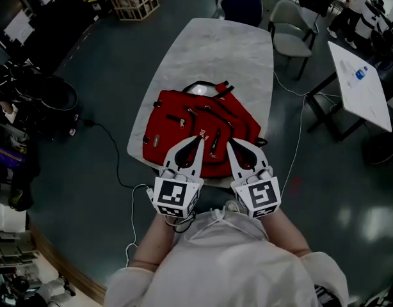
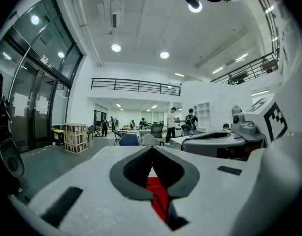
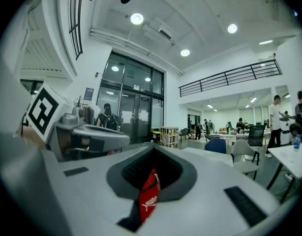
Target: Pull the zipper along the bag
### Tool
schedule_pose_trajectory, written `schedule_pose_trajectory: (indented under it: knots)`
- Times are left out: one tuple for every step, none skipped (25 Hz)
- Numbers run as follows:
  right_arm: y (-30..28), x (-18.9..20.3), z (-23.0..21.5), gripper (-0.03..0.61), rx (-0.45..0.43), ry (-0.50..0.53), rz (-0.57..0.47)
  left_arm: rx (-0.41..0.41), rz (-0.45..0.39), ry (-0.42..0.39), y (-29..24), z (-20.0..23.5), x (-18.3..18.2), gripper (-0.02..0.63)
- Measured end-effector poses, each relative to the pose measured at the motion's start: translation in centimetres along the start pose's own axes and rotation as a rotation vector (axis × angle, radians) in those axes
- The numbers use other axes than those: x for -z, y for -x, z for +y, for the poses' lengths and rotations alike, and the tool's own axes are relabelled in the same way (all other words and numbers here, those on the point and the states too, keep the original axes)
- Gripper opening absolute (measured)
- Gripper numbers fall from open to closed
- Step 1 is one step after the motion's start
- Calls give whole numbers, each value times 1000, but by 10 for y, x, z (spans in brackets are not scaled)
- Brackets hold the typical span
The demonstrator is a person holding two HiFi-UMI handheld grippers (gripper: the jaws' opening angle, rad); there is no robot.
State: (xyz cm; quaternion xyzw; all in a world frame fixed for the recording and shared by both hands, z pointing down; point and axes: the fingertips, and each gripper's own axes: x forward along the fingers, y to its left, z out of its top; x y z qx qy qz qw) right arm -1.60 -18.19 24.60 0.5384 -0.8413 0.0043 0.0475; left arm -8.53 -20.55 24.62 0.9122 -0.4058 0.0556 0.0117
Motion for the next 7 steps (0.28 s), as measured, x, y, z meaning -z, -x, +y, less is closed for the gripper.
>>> schedule_pose_trajectory:
  knots:
    - [0,-1,1,26,-6,-4,-5,3,2,0,0,-1,0,18]
    - [0,-2,1,25,-11,-6,-11,5,2,0,0,-1,-1,18]
    - [0,-3,1,25,-14,-6,-14,5,1,0,-1,-1,-1,18]
    - [-1,-3,1,26,-15,-4,-16,5,-1,0,-2,-1,-2,18]
    - [-2,-3,0,25,-15,-1,-16,5,-3,0,-4,-1,-3,18]
    - [-4,-3,-1,25,-16,3,-15,4,-4,1,-5,0,-3,18]
    - [-5,-3,-2,25,-17,6,-15,3,-6,2,-6,0,-3,18]
